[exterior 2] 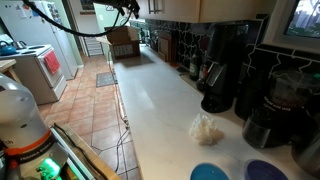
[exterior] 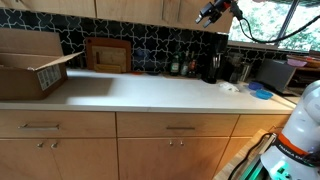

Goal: Pull open the far right top cabinet door

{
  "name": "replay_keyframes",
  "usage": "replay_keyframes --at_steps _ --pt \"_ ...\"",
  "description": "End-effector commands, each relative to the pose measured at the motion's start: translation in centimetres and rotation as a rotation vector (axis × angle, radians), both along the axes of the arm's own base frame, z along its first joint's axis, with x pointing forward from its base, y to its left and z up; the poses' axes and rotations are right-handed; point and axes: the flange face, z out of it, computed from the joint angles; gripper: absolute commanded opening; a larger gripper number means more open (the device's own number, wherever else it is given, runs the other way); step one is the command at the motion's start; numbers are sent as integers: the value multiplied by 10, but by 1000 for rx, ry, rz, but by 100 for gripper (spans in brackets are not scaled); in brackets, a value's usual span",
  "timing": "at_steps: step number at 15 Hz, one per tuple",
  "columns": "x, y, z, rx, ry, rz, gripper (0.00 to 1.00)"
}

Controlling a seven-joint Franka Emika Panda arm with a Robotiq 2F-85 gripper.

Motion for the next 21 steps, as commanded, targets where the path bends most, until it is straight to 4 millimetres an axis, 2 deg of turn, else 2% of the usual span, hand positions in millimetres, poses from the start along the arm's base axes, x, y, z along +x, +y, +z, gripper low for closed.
replay_keyframes --at_steps 1,3,4,6,9,14,18,21 --pt "39 7 15 -9 -158 7 100" --pt "54 10 18 -14 -227 57 100" --pt "37 11 17 -14 -182 16 100" --pt "50 12 16 -21 -208 39 100" --pt "55 12 17 -25 -213 42 100" --pt "86 24 25 4 -289 27 100" --pt "108 33 25 26 -312 20 100" --pt "122 32 21 9 -321 -6 100"
